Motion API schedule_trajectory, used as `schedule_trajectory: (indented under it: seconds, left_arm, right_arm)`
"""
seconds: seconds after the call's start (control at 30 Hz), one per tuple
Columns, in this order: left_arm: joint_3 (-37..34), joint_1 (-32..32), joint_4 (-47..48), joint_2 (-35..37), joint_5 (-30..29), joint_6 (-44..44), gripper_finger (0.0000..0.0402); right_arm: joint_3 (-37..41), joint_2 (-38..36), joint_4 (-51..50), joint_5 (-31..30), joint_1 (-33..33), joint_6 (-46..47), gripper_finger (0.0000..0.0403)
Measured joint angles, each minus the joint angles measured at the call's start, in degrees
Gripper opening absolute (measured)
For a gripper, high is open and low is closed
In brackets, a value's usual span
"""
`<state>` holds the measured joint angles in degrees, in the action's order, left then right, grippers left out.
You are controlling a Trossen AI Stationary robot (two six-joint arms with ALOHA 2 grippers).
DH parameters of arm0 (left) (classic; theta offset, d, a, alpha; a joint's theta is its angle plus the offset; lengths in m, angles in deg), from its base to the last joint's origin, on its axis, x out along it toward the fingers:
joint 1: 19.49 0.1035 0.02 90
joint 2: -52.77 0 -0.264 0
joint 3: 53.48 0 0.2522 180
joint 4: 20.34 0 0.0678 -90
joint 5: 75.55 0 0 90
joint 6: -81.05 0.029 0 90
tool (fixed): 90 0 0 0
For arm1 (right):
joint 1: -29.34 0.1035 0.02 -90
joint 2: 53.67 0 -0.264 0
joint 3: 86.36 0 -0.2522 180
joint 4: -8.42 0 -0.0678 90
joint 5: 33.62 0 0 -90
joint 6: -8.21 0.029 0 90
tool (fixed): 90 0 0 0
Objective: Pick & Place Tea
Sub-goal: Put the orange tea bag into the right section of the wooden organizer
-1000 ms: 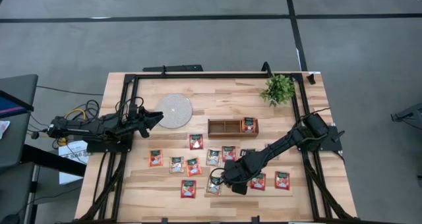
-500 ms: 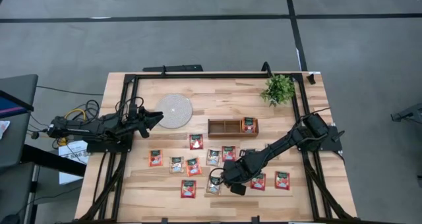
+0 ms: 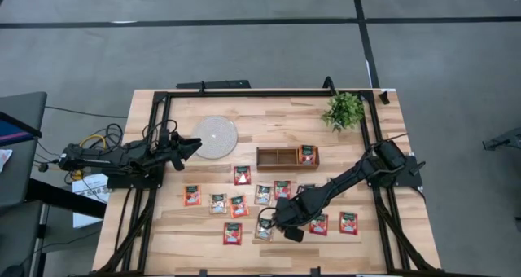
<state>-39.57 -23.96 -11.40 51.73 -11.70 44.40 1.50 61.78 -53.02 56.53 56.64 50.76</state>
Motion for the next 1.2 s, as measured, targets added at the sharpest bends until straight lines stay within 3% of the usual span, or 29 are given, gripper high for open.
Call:
schedule_trajectory:
  seconds: [0.6, 1.07, 1.2]
  left_arm:
    - [0.0, 0.0, 0.0, 0.0, 0.0, 0.0, 0.0151]
    - [0.0, 0.0, 0.0, 0.0, 0.0, 0.0, 0.0151]
    - [0.0, 0.0, 0.0, 0.0, 0.0, 0.0, 0.0151]
  right_arm:
    - [-16.7, -0.2, -18.6, -0.8, 1.2, -2.5, 0.0000]
    - [-31.9, -0.2, -42.2, -10.5, 0.3, -4.7, 0.0000]
    - [-32.1, -1.8, -42.4, -14.2, -1.5, -8.0, 0.0000]
